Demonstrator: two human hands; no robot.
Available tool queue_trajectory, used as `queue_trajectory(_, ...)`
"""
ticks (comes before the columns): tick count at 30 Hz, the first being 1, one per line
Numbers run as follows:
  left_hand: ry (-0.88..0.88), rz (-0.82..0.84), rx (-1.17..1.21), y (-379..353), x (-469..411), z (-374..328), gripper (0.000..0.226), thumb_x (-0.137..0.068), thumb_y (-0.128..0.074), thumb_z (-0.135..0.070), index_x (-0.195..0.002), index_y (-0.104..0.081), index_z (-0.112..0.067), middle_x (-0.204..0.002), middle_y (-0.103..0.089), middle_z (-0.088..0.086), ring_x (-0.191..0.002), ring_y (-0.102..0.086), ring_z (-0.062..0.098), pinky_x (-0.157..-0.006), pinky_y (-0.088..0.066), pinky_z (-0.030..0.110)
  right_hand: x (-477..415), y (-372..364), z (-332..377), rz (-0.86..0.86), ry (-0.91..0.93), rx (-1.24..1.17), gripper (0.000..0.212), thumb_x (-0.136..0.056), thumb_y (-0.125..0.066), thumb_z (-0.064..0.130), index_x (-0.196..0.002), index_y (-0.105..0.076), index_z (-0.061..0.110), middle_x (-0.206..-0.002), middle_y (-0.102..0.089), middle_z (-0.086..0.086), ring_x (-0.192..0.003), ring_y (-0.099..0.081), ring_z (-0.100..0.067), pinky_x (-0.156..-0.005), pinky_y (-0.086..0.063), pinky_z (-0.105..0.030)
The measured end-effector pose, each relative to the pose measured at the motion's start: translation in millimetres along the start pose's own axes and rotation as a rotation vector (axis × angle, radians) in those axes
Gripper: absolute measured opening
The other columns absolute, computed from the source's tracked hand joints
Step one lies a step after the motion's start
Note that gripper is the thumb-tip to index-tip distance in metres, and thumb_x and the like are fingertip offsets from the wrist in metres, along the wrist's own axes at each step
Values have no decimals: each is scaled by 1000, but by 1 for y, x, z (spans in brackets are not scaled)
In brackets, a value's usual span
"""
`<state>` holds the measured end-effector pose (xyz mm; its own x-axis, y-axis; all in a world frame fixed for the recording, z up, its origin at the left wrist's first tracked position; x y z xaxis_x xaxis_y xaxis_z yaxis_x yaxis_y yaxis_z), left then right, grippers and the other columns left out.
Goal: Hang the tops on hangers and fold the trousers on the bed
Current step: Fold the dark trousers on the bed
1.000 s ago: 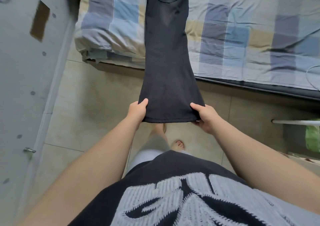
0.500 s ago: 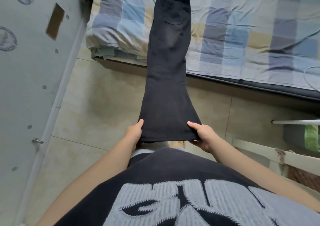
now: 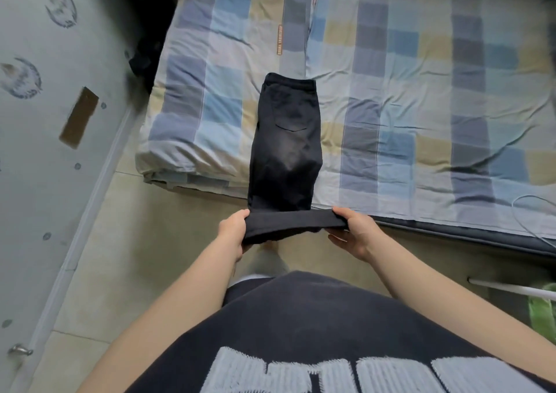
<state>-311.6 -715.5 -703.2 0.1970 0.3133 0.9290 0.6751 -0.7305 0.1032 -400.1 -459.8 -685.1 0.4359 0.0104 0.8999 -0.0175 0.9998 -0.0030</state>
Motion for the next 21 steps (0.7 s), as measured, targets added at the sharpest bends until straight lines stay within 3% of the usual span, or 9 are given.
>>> queue_trajectory(5, 54, 68, -20, -38, -25, -113, 38, -94, -63, -34, -126, -60, -14, -121, -68, 11, -108, -66, 30, -86, -60, 41, -31, -40, 87, -65, -51, -74, 10, -96, -64, 24, -100, -62, 15, -95, -68, -9, -76, -70, -22, -66, -54, -33)
queue_trajectory(8, 68, 138, -12, -71, -43, -180, 33, -94, -63, -33, -120, -62, -13, -108, -68, 9, -93, -67, 25, -62, -57, 32, -57, -61, 146, -95, -33, -142, 8, -95, -64, 24, -96, -62, 16, -92, -69, -8, -77, -71, -23, -69, -56, -34)
queue_trajectory(10, 72, 160, -9, -94, -55, -221, 28, -94, -64, -33, -114, -62, -14, -98, -67, 8, -82, -65, 22, -56, -53, 29, -75, -72, 183, -115, -20, -183, 10, -95, -64, 25, -98, -63, 16, -97, -69, -9, -82, -73, -25, -72, -57, -37)
queue_trajectory(16, 43, 180, -25, -155, -106, -312, 24, -94, -63, -34, -112, -63, -18, -94, -66, 3, -70, -61, 15, -65, -53, 28, -145, -96, 280, -161, 9, -166, 11, -98, -59, 28, -104, -62, 20, -115, -69, -8, -102, -70, -25, -92, -53, -43)
queue_trajectory(21, 8, 117, -47, -204, -172, -367, 16, -90, -58, -32, -101, -66, -23, -79, -65, -3, -64, -60, 12, -63, -49, 28, -227, -126, 346, -145, -8, -146, 14, -100, -53, 28, -109, -58, 19, -100, -74, -10, -106, -66, -26, -93, -49, -43)
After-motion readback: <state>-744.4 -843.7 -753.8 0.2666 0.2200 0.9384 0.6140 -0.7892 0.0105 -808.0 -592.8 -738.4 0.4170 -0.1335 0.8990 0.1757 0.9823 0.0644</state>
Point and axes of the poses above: each hand's wrist, its own x-axis away from the middle knuckle, its own y-axis out of the back of the hand, z = x × y, the point moved 4 cm from there along -x, towards the middle knuckle
